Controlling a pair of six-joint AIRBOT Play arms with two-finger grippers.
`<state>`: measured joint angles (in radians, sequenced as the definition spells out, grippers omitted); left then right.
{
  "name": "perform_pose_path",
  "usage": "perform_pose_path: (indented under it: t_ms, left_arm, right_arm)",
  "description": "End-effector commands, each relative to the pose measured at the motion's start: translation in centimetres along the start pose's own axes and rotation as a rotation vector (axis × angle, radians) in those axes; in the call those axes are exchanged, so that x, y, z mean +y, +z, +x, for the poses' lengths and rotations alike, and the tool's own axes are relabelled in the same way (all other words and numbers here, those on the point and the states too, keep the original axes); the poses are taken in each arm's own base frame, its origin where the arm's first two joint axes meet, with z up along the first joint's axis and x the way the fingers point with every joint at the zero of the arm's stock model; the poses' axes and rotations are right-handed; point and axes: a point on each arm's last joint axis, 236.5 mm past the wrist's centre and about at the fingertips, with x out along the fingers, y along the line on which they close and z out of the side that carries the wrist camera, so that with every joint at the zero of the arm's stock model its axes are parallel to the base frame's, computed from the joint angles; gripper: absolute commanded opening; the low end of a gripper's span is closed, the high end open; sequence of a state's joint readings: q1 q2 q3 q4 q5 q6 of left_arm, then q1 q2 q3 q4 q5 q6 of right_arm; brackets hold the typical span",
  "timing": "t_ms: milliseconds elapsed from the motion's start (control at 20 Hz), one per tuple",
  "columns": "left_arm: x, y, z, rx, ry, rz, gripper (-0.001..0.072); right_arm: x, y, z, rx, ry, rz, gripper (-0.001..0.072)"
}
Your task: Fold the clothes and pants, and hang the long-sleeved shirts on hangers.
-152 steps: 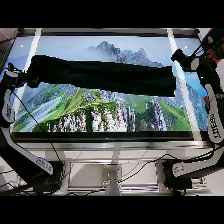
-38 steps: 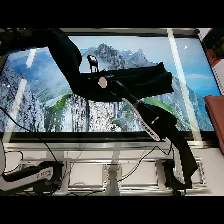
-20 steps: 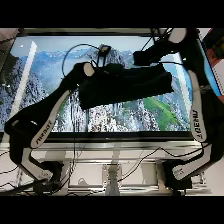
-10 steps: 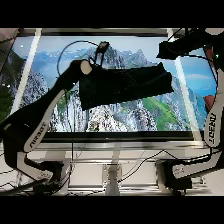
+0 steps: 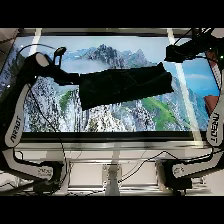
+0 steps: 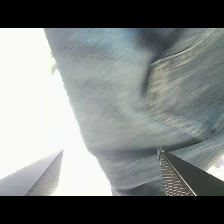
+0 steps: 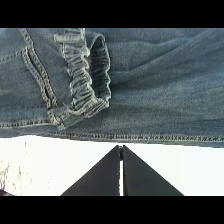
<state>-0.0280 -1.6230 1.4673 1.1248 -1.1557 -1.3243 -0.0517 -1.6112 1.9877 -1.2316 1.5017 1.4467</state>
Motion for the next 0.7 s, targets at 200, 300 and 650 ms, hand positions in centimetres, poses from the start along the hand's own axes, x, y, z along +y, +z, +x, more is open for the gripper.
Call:
perform_pose_path:
  t_ms: [200, 300, 650]
  left_arm:
    - [1.2, -3.8, 5.9, -0.006, -0.225, -0.189, 0.0640]
    - [0.0, -4.5, 7.9, 0.031, -0.256, -0.206, 0.0640]
    - [-3.7, -2.9, 10.6, -0.025, -0.338, -0.240, 0.0182]
  right_arm:
    - [-0.5, 0.1, 0.5, -0.010, -0.007, 0.008, 0.0027]
    - [-0.5, 0.1, 0.5, -0.010, -0.006, 0.007, 0.0027]
    - [-0.3, 0.2, 0.5, -0.011, 0.002, 0.008, 0.0026]
